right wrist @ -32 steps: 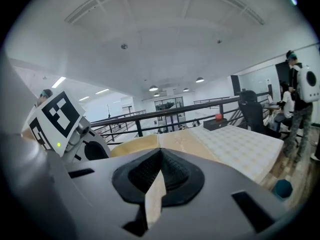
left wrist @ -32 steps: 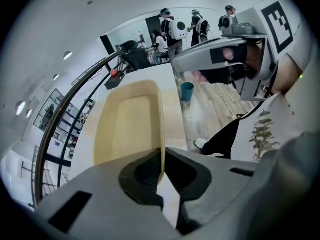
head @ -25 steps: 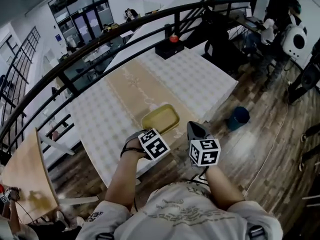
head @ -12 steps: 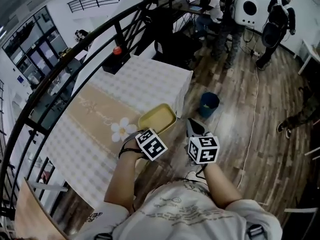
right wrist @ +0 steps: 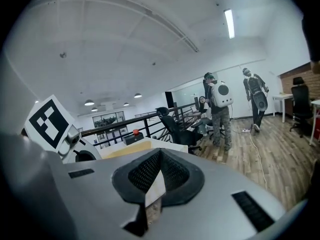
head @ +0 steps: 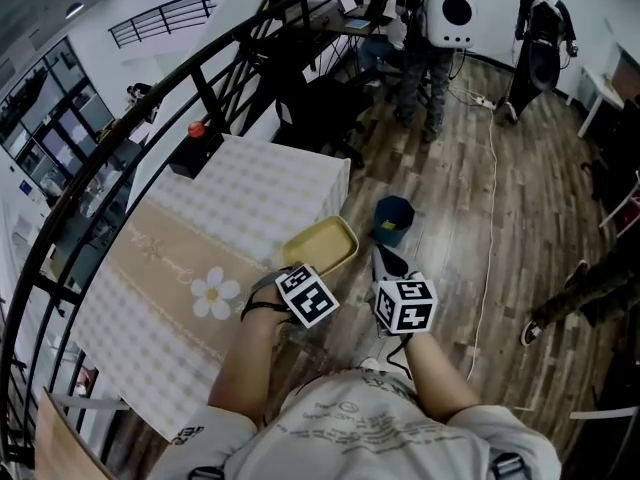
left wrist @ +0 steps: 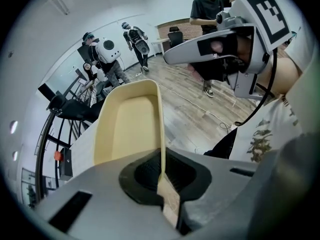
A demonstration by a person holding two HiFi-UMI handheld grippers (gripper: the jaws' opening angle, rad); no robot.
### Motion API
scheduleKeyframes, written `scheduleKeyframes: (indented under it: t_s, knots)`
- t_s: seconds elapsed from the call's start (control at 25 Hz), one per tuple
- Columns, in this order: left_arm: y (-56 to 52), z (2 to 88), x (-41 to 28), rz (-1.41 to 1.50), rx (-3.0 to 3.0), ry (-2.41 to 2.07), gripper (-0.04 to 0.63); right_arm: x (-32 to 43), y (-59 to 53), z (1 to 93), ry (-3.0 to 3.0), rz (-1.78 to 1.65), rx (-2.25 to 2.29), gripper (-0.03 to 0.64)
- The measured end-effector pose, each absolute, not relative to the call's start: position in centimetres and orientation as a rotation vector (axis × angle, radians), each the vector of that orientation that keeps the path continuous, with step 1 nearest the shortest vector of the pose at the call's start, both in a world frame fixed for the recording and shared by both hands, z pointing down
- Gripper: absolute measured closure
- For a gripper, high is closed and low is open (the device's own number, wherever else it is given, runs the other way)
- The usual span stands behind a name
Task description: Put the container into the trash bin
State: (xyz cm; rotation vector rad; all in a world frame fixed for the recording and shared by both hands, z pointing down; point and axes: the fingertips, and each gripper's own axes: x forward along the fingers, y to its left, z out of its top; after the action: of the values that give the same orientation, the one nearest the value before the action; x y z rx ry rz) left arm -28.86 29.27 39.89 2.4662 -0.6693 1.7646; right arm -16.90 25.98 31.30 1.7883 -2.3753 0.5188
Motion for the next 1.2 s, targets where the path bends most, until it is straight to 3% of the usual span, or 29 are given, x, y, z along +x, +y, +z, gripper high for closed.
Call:
scheduleKeyframes:
  t_s: [0.44,1.2]
  knots:
    - [24.5,39.9,-19.4,1.746,2.523,-0.645,0.581,-8.2,22.2,30.9,-2.352,0.478,1.834,0.614]
    - [14.2,44.1,-12.0,1.776,2.558,-0.507,0.581,-0.1,12.7,33.7,-2.260,0.502,1.924,0.614]
